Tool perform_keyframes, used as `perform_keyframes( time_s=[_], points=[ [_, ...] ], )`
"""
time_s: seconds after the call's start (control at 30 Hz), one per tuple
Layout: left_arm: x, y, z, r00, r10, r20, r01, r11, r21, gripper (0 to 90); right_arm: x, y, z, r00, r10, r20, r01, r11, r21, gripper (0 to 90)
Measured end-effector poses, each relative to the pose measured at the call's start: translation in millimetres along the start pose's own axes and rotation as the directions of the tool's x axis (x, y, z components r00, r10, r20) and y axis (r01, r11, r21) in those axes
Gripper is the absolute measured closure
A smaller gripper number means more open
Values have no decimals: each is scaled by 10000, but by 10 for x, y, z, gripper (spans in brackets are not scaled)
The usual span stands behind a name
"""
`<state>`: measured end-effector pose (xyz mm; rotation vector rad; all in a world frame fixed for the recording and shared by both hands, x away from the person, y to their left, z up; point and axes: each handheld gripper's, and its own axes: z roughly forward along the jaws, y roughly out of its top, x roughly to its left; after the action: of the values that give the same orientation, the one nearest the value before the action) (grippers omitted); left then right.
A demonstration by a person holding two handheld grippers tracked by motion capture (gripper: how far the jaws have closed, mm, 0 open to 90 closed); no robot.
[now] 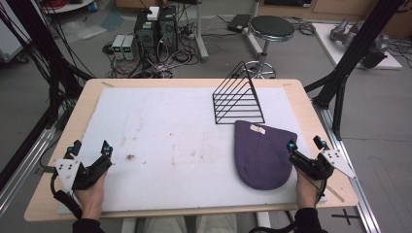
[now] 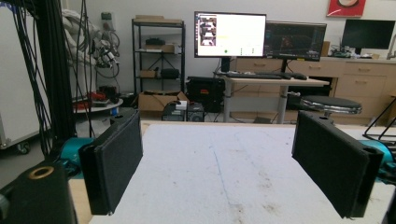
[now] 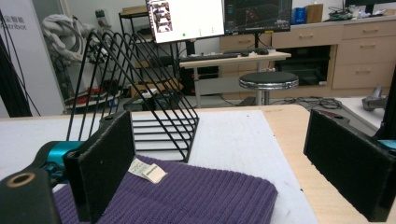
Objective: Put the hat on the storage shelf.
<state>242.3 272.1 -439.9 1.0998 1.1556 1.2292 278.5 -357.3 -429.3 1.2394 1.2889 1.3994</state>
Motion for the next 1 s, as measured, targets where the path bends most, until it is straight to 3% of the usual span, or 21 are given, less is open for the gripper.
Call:
perform_keyframes(
  time_s=[0.2, 0.33, 0.43, 0.5, 0.57, 0.6, 0.63, 0.83, 0.9, 0.97, 1.0],
  points=[
    [6, 19, 11, 9999, -124, 8, 124, 9999, 19, 166, -17, 62, -22, 9998, -120, -134, 120, 9999, -61, 82],
    [-1, 27, 45, 9998, -175, 37, 175, 9998, 3, 167, -4, 134, -5, 9962, -320, -804, 327, 9994, 67, 82],
    [-15, 23, 77, 9997, -199, 112, 199, 9998, 57, 167, 32, 216, 22, 9872, -817, -1369, 844, 9963, 142, 82],
    [-23, 19, 101, 9997, -176, 173, 174, 9998, 118, 167, 42, 231, 31, 9843, -880, -1530, 917, 9956, 179, 82],
    [-26, 19, 114, 9996, -152, 233, 148, 9998, 160, 167, 52, 253, 60, 9755, -1019, -1949, 1087, 9938, 244, 82],
    [-29, 20, 117, 9995, -167, 273, 163, 9997, 163, 167, 56, 266, 90, 9636, -1171, -2402, 1297, 9909, 373, 82],
    [-30, 22, 119, 9995, -142, 284, 138, 9998, 167, 167, 56, 266, 90, 9636, -1171, -2402, 1297, 9909, 373, 82],
    [-29, 37, 131, 9997, -168, 184, 165, 9998, 135, 170, 52, 288, 157, 9336, -1157, -3392, 1565, 9831, 952, 82],
    [-26, 43, 134, 9996, -187, 195, 183, 9997, 185, 170, 58, 295, 164, 9309, -1146, -3469, 1601, 9814, 1055, 82],
    [-33, 46, 143, 9995, -209, 226, 206, 9997, 140, 170, 62, 313, 180, 9212, -1302, -3667, 1842, 9760, 1163, 82],
    [-35, 48, 148, 9995, -199, 232, 196, 9997, 130, 170, 72, 330, 196, 9111, -1389, -3880, 2032, 9705, 1299, 81]
  ],
)
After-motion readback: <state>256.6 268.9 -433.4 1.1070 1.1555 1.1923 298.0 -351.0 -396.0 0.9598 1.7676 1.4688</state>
